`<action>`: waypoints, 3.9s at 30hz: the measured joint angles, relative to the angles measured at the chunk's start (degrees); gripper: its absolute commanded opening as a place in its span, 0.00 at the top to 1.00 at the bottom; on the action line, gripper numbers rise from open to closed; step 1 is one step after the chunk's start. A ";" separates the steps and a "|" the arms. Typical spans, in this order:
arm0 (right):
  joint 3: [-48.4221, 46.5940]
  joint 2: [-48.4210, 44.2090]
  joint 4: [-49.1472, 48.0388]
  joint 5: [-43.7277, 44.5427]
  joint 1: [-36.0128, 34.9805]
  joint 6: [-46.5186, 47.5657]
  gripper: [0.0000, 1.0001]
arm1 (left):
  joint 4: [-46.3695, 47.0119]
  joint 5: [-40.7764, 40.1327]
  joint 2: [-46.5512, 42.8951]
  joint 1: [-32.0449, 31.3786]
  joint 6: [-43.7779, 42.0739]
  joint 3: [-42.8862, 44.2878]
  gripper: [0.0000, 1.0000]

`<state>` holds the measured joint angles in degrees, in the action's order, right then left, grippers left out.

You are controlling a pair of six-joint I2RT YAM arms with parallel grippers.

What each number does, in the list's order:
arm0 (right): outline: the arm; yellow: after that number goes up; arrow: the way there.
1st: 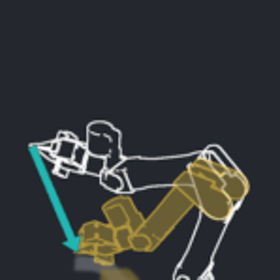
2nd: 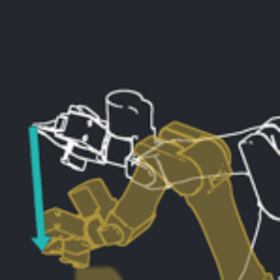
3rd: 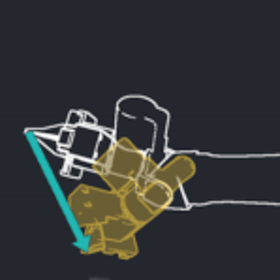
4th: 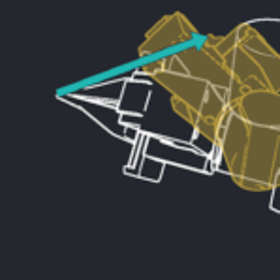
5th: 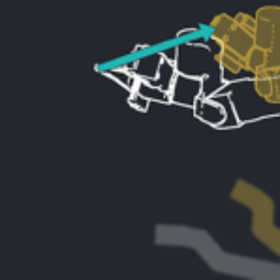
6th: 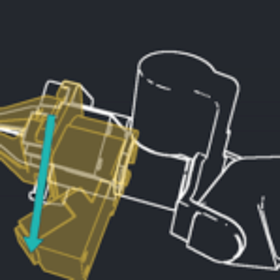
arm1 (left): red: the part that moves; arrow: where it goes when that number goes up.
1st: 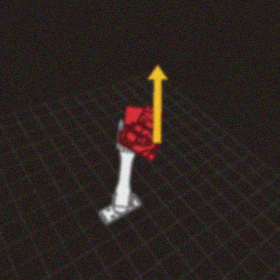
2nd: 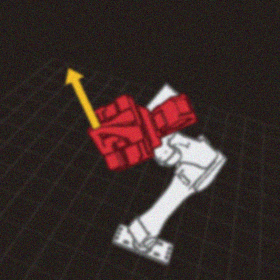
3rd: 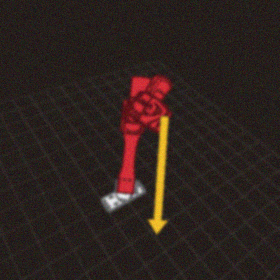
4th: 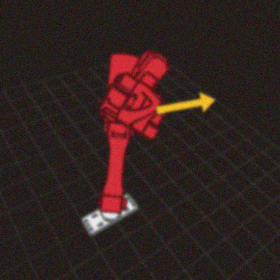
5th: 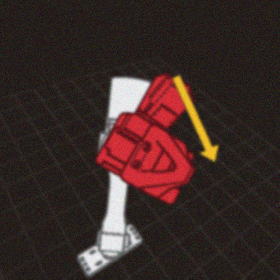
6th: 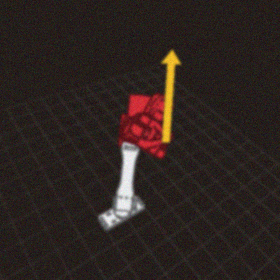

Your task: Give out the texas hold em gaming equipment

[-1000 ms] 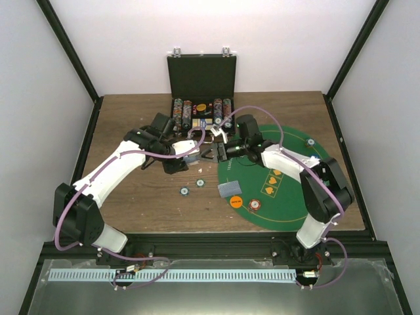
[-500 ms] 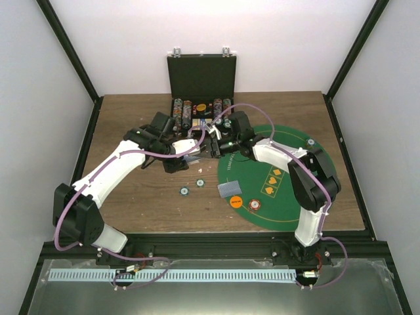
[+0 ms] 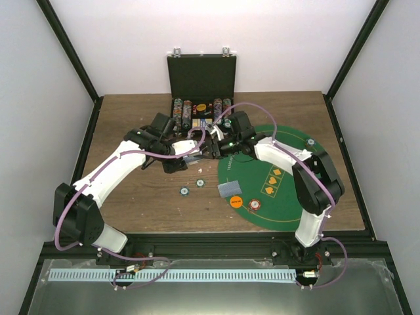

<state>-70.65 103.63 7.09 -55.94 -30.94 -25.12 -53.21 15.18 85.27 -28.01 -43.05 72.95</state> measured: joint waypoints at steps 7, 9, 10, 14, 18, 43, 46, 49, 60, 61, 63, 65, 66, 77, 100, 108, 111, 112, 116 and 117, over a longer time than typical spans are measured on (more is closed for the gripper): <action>-1.66 -1.09 4.90 2.58 0.02 2.45 0.60 | 0.39 -0.26 0.00 0.00 -0.02 -0.37 0.52; -2.19 -1.33 6.14 3.34 0.02 3.06 0.63 | 0.59 -0.55 0.00 0.00 0.00 -0.39 0.52; -2.36 -1.51 6.69 3.65 0.02 3.32 0.64 | 0.66 -0.57 0.00 0.00 0.00 -0.39 0.53; -2.80 -2.10 8.44 4.63 0.02 3.82 0.67 | 0.72 -0.59 0.00 0.00 0.00 -0.39 0.53; -2.82 -2.73 9.66 5.27 0.02 4.35 0.76 | 0.74 -0.57 0.00 0.00 0.00 -0.42 0.53; -6.45 -11.80 19.56 9.09 2.95 8.52 0.99 | 1.49 -0.79 0.00 0.44 0.31 -0.76 0.53; -5.35 -15.78 19.78 9.62 5.95 8.13 0.99 | 1.60 -1.01 -0.07 1.55 0.48 -0.76 0.53; -3.82 -20.74 20.70 11.02 9.53 7.52 0.99 | 1.70 -1.31 -0.28 2.25 0.52 -0.76 0.53; 13.55 -34.99 15.17 15.74 33.29 -0.04 0.99 | 1.68 -1.81 -1.53 2.27 1.36 -0.87 0.53; 15.47 -35.71 14.08 16.04 35.82 -1.20 0.99 | 1.68 -1.88 -1.64 2.27 1.49 -0.87 0.53; 18.99 -36.89 11.50 16.92 39.89 -4.00 0.99 | 1.75 -1.90 -1.92 2.27 1.79 -1.03 0.53; 21.77 -37.64 8.72 18.36 42.29 -6.56 0.99 | 1.73 -1.88 -2.12 2.27 2.19 -1.22 0.53; 23.21 -37.90 7.04 19.89 43.28 -8.31 0.99 | 1.75 -1.88 -2.19 2.27 2.29 -1.33 0.53; 23.34 -35.30 2.99 29.00 48.04 -4.52 0.99 | 1.70 -1.25 -3.04 2.27 2.64 -1.79 0.53; 22.14 -24.37 26.12 35.12 52.57 47.41 0.99 | 1.44 -0.55 -1.99 2.27 3.48 -1.70 0.53; 25.16 -19.71 22.14 49.11 52.13 53.02 0.99 | 1.42 -0.50 -1.99 2.27 3.45 -1.66 0.53; 25.94 -15.65 19.71 53.90 51.23 54.10 0.99 | 1.44 -0.42 -2.05 2.25 3.43 -1.66 0.53; 25.97 -15.28 19.06 55.08 50.73 54.73 0.99 | 1.44 -0.42 -2.10 2.25 3.43 -1.66 0.53; 25.97 -14.69 15.96 60.39 48.72 58.40 0.99 | 1.42 -0.52 -2.60 2.27 3.43 -1.66 0.52; 25.86 -14.32 15.34 61.33 48.59 59.63 0.99 | 1.42 -0.52 -2.78 2.25 3.43 -1.66 0.52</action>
<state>-44.80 89.32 22.44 5.39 17.65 34.50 -51.79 14.66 82.50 -25.76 -39.62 71.29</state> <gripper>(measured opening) 0.007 0.479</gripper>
